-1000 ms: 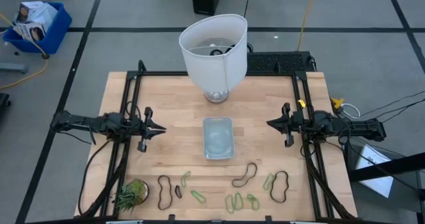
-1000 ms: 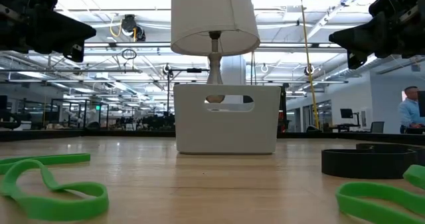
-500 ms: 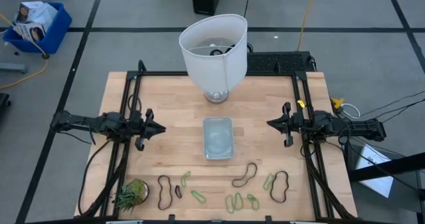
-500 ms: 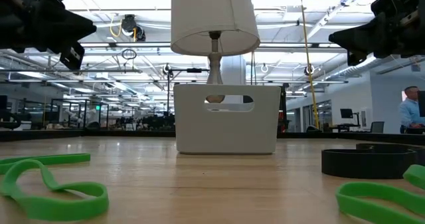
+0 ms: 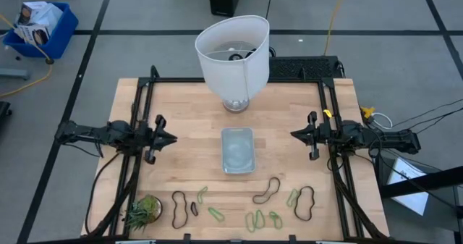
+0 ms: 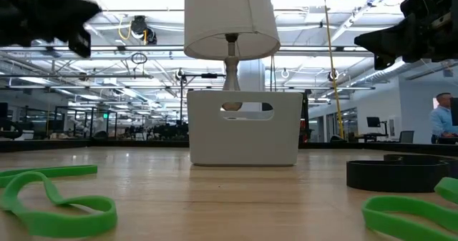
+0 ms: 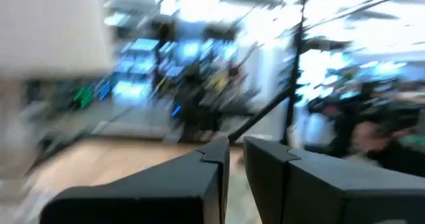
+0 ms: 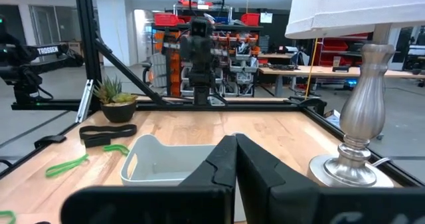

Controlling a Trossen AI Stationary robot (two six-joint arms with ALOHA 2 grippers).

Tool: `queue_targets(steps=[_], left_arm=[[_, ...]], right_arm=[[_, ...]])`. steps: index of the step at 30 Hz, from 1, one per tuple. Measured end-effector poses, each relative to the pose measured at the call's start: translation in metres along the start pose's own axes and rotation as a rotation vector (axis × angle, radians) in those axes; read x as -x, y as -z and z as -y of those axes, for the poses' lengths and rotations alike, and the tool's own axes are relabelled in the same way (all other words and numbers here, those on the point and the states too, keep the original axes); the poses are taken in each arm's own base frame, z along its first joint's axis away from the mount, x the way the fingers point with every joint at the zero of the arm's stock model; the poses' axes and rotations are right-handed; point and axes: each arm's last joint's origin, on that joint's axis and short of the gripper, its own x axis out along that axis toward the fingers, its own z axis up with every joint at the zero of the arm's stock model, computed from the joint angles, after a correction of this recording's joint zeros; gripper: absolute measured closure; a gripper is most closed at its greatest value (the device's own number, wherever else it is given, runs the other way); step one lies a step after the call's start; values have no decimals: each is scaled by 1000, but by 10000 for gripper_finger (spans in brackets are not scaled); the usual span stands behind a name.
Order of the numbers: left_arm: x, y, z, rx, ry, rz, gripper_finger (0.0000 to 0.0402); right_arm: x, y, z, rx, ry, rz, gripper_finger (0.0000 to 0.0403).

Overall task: Pick and place rubber bands into bin
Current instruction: Put the black rubber band into the gray bin

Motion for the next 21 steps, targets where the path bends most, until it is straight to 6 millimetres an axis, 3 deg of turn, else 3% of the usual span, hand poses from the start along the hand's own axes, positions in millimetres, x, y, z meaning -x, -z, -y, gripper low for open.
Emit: queue_targets(steps=[3, 8, 17, 21], left_arm=[[0, -7, 3, -56, 84, 74, 353], [0, 0, 1, -107, 16, 4, 395], [-1, 3, -1, -131, -51, -29, 393], [0, 11, -2, -47, -56, -117, 379]], right_arm=[[0, 0, 0, 16, 0, 0, 399], [0, 0, 0, 16, 0, 0, 399], [0, 0, 0, 40, 1, 4, 399], [0, -1, 0, 42, 2, 13, 399]])
